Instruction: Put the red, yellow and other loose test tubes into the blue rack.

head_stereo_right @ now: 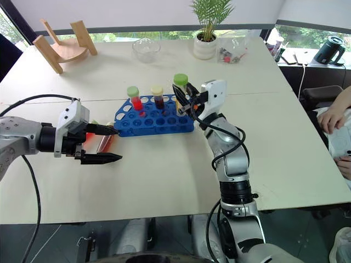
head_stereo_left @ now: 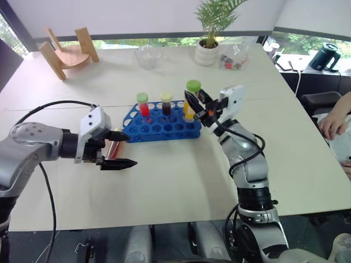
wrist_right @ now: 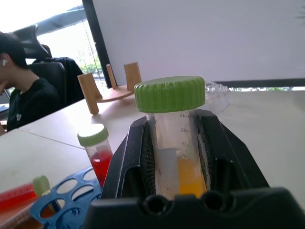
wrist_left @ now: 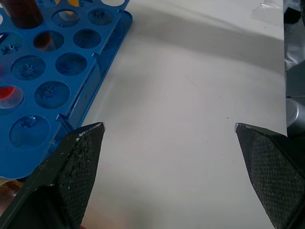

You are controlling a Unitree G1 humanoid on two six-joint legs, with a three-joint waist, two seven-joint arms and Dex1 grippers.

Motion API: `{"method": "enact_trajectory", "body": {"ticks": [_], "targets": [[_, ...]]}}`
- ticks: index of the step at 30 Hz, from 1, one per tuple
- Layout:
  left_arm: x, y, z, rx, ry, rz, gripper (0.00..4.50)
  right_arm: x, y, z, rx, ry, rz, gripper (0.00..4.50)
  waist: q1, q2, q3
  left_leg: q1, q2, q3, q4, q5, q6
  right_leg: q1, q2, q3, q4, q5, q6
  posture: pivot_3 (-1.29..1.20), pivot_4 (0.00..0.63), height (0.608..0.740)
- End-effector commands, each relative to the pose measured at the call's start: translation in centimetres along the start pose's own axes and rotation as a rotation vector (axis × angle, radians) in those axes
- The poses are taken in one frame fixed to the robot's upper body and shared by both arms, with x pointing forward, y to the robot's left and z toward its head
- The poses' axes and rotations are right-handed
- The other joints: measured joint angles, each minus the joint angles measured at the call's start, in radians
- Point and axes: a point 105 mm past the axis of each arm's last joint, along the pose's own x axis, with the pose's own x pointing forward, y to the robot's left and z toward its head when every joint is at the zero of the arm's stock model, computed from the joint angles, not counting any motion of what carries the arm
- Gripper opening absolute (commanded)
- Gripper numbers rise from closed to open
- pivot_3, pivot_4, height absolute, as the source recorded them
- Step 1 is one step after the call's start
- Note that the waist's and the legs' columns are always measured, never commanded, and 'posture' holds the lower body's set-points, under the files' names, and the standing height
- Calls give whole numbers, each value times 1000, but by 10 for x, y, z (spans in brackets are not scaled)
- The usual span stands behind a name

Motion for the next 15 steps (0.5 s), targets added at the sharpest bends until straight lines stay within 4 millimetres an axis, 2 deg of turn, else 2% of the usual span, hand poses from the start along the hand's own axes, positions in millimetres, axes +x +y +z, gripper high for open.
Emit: {"method": "enact_trajectory", "body": {"ticks": [1,6,15], "targets": [[-2,1,5,32,-5,14,4500,0,3,5,-15,-33,28,776,0,0,0,0,0,0,0,0,0,0,0,0,0,0,0,0,150,740],[-3,3,2,22,-1,29,4500,-3,3,-6,-14,-7,30,776,0,0,0,0,0,0,0,0,0,0,0,0,0,0,0,0,150,740],[-2,4,-2,11,1,42,4500,-6,9,-13,-32,8,46,776,0,0,0,0,0,0,0,0,0,0,0,0,0,0,0,0,150,740]]}}
